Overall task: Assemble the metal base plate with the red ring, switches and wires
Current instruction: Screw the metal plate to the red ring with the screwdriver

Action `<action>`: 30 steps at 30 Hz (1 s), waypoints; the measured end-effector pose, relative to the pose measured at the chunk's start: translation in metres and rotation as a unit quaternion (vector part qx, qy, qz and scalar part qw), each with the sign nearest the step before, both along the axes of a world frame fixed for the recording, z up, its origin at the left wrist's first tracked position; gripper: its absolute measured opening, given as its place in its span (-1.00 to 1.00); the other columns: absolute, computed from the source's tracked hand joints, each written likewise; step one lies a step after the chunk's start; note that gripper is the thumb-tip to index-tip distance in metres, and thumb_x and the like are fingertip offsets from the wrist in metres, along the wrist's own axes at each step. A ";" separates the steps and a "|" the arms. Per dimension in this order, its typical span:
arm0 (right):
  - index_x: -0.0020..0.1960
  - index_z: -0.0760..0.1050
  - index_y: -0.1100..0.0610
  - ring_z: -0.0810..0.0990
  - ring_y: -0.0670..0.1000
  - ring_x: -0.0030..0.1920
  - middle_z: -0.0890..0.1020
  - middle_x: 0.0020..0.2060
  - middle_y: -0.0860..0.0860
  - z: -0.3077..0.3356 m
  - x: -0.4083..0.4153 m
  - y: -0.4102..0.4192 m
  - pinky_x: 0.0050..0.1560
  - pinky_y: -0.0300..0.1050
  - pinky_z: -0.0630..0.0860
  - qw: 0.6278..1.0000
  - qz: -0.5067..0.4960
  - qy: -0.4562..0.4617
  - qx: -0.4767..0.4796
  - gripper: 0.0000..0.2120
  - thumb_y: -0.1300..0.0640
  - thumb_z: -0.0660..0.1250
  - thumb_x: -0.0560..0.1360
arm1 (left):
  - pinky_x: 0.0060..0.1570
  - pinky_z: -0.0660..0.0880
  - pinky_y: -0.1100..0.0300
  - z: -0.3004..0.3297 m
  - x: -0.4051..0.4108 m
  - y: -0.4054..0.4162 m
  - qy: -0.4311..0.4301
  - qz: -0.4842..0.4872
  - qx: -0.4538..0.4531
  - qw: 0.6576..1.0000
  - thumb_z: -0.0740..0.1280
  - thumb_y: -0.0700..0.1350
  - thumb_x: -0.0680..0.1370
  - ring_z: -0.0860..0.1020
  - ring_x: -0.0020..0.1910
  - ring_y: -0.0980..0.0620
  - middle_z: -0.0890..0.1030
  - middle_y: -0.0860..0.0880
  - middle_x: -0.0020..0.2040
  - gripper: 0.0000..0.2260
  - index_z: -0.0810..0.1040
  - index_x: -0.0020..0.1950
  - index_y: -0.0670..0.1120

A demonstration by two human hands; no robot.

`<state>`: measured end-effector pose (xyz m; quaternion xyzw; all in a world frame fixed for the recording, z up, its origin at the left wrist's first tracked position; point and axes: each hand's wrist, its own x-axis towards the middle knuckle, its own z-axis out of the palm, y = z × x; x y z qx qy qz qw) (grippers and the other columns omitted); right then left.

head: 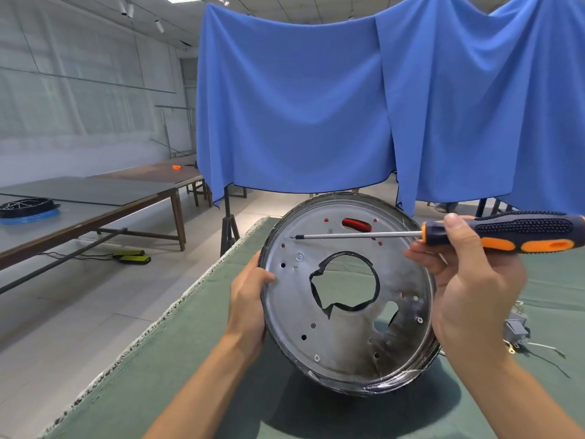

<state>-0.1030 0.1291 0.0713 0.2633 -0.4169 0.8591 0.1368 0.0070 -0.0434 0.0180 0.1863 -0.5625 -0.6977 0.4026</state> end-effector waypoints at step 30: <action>-0.20 0.53 0.12 0.62 0.05 -0.35 0.64 -0.38 -0.04 0.003 0.008 -0.002 -0.35 -0.12 0.60 0.999 -0.016 0.037 -0.013 -0.93 0.19 0.34 0.47 | 0.24 0.45 -0.10 0.002 -0.004 0.010 0.028 -0.043 0.051 0.997 0.38 0.19 0.40 0.57 0.19 -0.14 0.61 -0.14 0.19 -0.42 0.50 0.31 -0.12</action>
